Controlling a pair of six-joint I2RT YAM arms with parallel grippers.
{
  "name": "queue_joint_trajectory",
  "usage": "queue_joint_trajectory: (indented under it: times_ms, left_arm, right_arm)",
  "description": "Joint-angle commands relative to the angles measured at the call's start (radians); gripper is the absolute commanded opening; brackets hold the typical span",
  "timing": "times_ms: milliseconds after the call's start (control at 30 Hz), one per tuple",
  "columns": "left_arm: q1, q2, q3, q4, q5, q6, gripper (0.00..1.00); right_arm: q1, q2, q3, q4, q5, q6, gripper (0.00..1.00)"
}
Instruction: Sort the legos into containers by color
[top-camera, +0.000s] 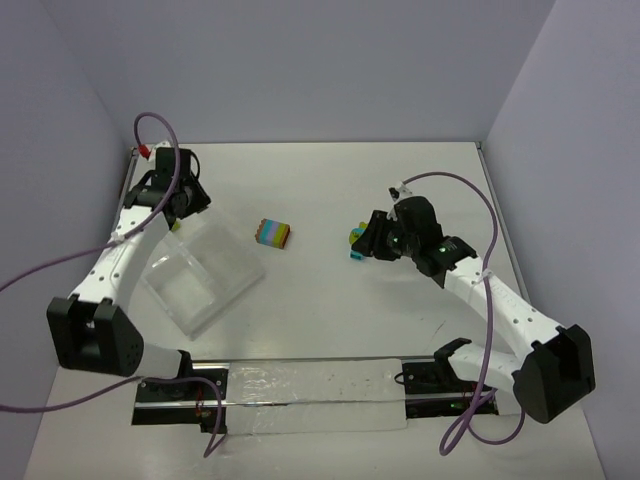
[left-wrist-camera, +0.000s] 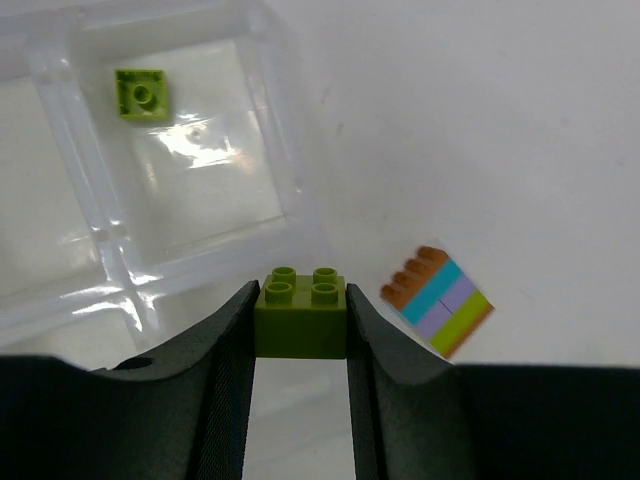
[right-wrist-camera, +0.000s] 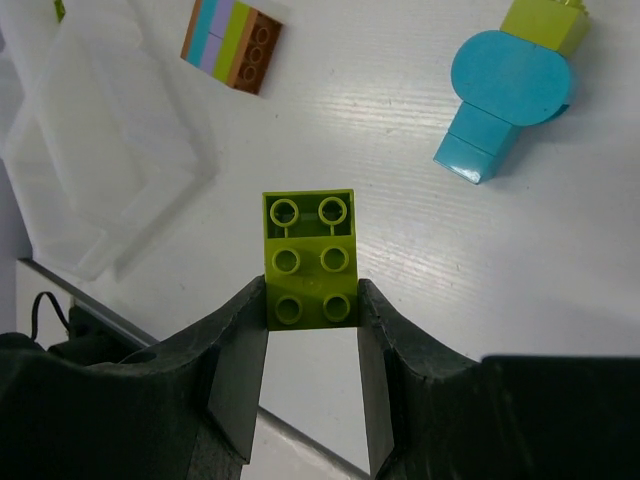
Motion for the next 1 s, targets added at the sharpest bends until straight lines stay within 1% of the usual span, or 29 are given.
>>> queue_joint_trajectory:
  times_ms: [0, 33, 200, 300, 333, 367, 400, 433, 467, 533, 600, 633, 700, 767, 833, 867, 900, 967]
  left_arm:
    - [0.08, 0.092, 0.059, 0.052, -0.029, 0.017, 0.0]
    - [0.108, 0.119, 0.069, 0.055, -0.033, 0.023, 0.0]
    - [0.165, 0.227, 0.077, 0.126, 0.034, 0.051, 0.0]
    - [0.169, 0.268, 0.091, 0.152, 0.02, 0.053, 0.0]
    - [0.169, 0.282, 0.093, 0.16, 0.014, 0.052, 0.02]
    - [0.184, 0.3, 0.099, 0.154, 0.004, 0.051, 0.07]
    - [0.195, 0.323, 0.114, 0.143, -0.015, 0.051, 0.17]
    - [0.196, 0.345, 0.128, 0.137, -0.035, 0.054, 0.29]
    - [0.196, 0.355, 0.133, 0.134, -0.044, 0.058, 0.41]
    - [0.196, 0.369, 0.137, 0.144, -0.047, 0.064, 0.75]
    - [0.196, 0.361, 0.14, 0.144, -0.031, 0.061, 0.88]
    - [0.195, 0.352, 0.143, 0.14, -0.02, 0.06, 0.92]
    - [0.189, 0.319, 0.144, 0.133, 0.002, 0.061, 0.94]
    - [0.182, 0.274, 0.143, 0.122, 0.022, 0.066, 0.93]
    - [0.14, 0.229, 0.142, 0.123, 0.127, 0.105, 0.9]
    - [0.127, 0.207, 0.14, 0.128, 0.217, 0.124, 0.9]
    - [0.114, 0.192, 0.136, 0.133, 0.359, 0.14, 0.9]
    - [0.084, 0.172, 0.142, 0.121, 0.519, 0.144, 0.9]
  right_arm:
    - [-0.003, 0.023, 0.112, -0.066, 0.052, -0.055, 0.0]
    - [-0.005, 0.045, 0.122, -0.078, 0.064, -0.055, 0.0]
    - [-0.005, 0.133, 0.204, -0.108, 0.048, -0.073, 0.0]
    - [-0.003, 0.163, 0.222, -0.102, 0.04, -0.071, 0.0]
    - [-0.003, 0.17, 0.228, -0.101, 0.035, -0.071, 0.0]
    - [-0.003, 0.181, 0.235, -0.102, 0.03, -0.073, 0.0]
    - [-0.003, 0.194, 0.241, -0.104, 0.022, -0.082, 0.0]
    - [-0.003, 0.203, 0.248, -0.105, 0.013, -0.091, 0.0]
    - [-0.003, 0.208, 0.254, -0.105, 0.012, -0.097, 0.0]
    - [0.004, 0.221, 0.268, -0.111, 0.012, -0.111, 0.0]
    - [0.011, 0.231, 0.276, -0.114, 0.015, -0.115, 0.0]
    - [0.019, 0.236, 0.284, -0.115, 0.014, -0.115, 0.0]
    - [0.038, 0.251, 0.301, -0.111, 0.015, -0.115, 0.0]
    - [0.052, 0.265, 0.319, -0.101, 0.011, -0.114, 0.0]
    - [0.08, 0.287, 0.332, -0.07, -0.005, -0.104, 0.0]
    - [0.092, 0.298, 0.34, -0.055, -0.021, -0.101, 0.0]
    - [0.102, 0.308, 0.347, -0.044, -0.038, -0.099, 0.0]
    - [0.12, 0.329, 0.369, -0.036, -0.036, -0.105, 0.0]
